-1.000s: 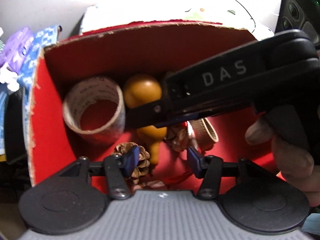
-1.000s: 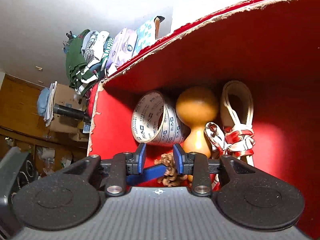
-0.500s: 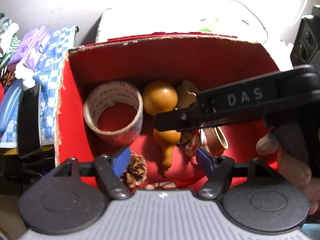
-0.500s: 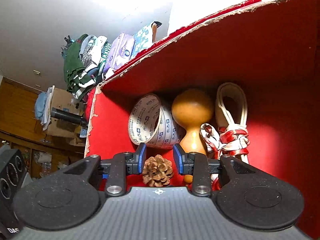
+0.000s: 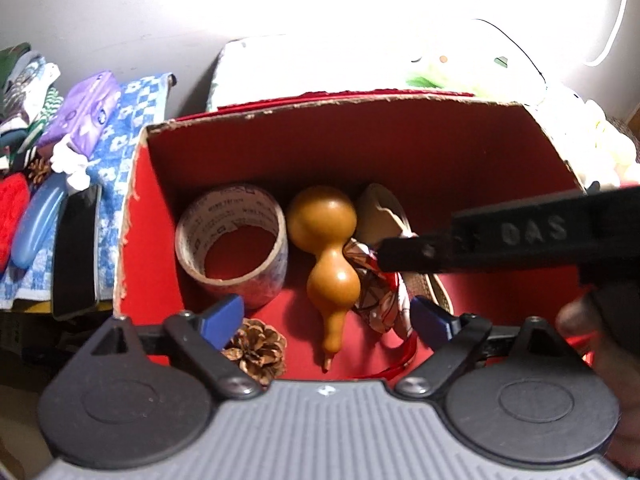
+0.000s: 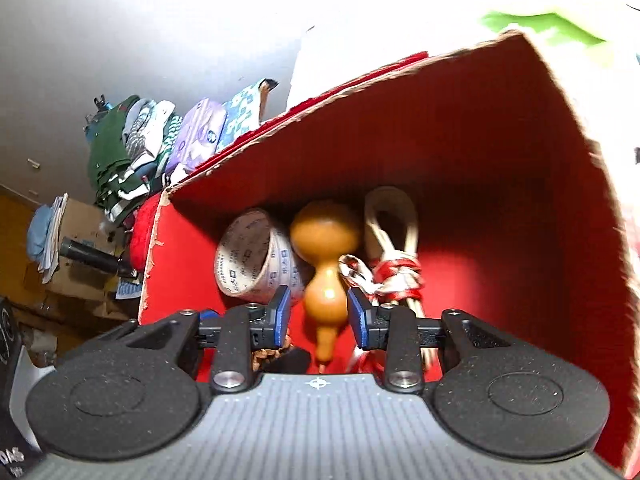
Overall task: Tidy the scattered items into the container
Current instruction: 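Open the right tool to release the pine cone in the box, then raise the right tool out of the red box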
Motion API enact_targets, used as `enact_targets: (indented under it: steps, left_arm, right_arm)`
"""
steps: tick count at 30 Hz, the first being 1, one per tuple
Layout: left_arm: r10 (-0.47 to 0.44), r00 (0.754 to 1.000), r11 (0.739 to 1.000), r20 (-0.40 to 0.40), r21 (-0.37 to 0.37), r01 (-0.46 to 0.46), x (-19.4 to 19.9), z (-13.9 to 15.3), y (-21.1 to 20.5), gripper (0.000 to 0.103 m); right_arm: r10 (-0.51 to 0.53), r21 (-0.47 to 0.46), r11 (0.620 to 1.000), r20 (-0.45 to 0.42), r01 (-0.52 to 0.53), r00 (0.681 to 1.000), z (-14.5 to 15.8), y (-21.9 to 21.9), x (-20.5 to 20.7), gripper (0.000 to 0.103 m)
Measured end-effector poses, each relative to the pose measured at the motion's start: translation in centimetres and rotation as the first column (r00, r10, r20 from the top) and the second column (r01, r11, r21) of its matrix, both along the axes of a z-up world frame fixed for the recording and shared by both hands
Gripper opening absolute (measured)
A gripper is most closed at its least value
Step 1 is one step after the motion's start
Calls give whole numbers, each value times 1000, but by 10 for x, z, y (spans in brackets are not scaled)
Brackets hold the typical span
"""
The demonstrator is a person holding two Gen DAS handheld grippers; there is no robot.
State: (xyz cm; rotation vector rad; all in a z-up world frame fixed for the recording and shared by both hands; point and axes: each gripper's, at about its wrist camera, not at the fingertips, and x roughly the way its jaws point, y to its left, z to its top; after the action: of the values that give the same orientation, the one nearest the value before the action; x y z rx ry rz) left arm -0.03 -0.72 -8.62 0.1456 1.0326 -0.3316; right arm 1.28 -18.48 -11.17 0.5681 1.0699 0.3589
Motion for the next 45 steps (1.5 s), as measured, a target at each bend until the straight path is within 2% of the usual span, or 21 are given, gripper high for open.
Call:
enact_targets:
  steps: [5,10,13,19,21,25,34,38,41,45]
  left_arm:
    - [37,997,998,75,54,-42,-5,4,-4,91]
    - [109,992,993,70,28,-111,0,7,6,87]
    - [126,990,991,62,30,-129,2,8,8,87]
    - [144,988,988,54,44,-147,-3,7,7,87]
    - [143,988,989,66,39,-145,-7,10,7,88]
    - [160,981,984,106,68,-167,-14,12,5,98]
    - [171,973,978,153,89,-186,-26,21,2,99]
    - [186,977,974,107,113,-197,-23,23,2,100]
    - [187,976,970,112,137,-202,-28,25,1,100]
    - [199,974,970,112,121,-212,-36,29,1,100]
  right_arm:
    - [-27,-48,998,53,30,998,6,-4,-10,36]
    - [-70,-97,992,98,79,993,9,-7,-16,39]
    - [-70,-115,990,109,83,992,10,-7,-18,44]
    - [-54,-160,984,142,76,988,14,-2,-24,44]
    - [-60,-181,979,163,89,985,15,0,-28,44]
    - [-75,-226,967,192,119,979,17,1,-36,44]
    - [-101,-227,962,224,153,969,24,-2,-50,44]
    - [-98,-217,964,249,154,964,29,0,-58,44]
    - [-92,-200,968,270,150,959,33,0,-64,44]
    - [-74,-192,972,291,134,954,39,0,-71,44]
